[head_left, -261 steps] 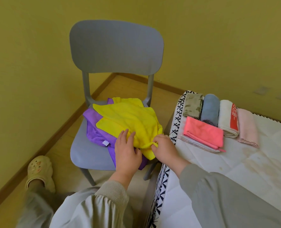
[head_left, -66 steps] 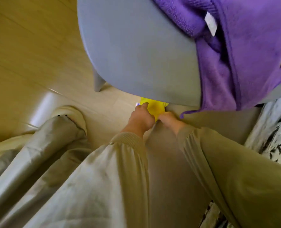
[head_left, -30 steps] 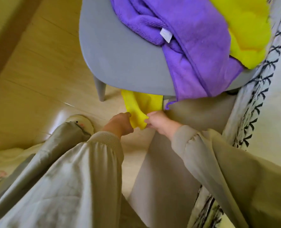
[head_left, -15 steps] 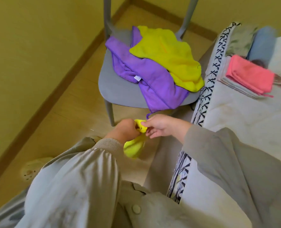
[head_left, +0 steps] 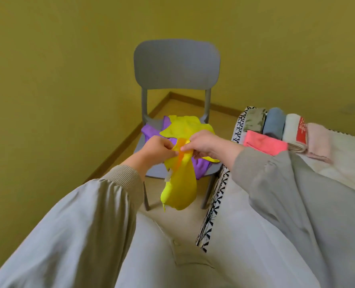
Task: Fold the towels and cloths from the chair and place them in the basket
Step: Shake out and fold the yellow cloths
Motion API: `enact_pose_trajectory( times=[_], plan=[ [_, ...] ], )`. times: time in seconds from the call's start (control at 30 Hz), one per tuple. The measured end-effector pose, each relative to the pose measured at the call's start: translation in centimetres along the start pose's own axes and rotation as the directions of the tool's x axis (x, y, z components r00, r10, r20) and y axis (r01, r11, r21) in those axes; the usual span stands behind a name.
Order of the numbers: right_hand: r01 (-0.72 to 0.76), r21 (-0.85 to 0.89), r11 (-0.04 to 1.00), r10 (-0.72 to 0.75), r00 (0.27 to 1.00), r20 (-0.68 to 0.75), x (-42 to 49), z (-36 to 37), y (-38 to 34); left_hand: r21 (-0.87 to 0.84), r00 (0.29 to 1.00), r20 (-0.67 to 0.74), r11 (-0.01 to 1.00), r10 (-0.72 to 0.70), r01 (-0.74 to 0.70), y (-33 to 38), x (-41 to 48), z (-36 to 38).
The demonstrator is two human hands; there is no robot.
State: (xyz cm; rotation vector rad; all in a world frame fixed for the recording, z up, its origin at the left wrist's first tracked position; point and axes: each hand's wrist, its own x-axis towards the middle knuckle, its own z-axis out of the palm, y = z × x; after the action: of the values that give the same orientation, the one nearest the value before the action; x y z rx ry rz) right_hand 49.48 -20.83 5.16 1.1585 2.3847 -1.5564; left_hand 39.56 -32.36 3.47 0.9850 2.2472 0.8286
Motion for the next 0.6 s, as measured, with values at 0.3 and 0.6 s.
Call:
enact_pose_trajectory(
  times=[0.3,0.6],
  plan=[
    [0.148,-0.379,0.914,-0.264,0.925,-0.274,-3.3,-6.5,-5.2,-0.205,0.876,-0.482,0.967,0.037,-0.154,7.1,-2.2,-5.0],
    [0.327,-0.144,0.934,-0.358,0.864,-0.354,-4.8,-9.9,-9.0,-0.228,0.994,-0.101,0.974,-0.029,0.005,8.9,-4.4,-8.3]
  ],
)
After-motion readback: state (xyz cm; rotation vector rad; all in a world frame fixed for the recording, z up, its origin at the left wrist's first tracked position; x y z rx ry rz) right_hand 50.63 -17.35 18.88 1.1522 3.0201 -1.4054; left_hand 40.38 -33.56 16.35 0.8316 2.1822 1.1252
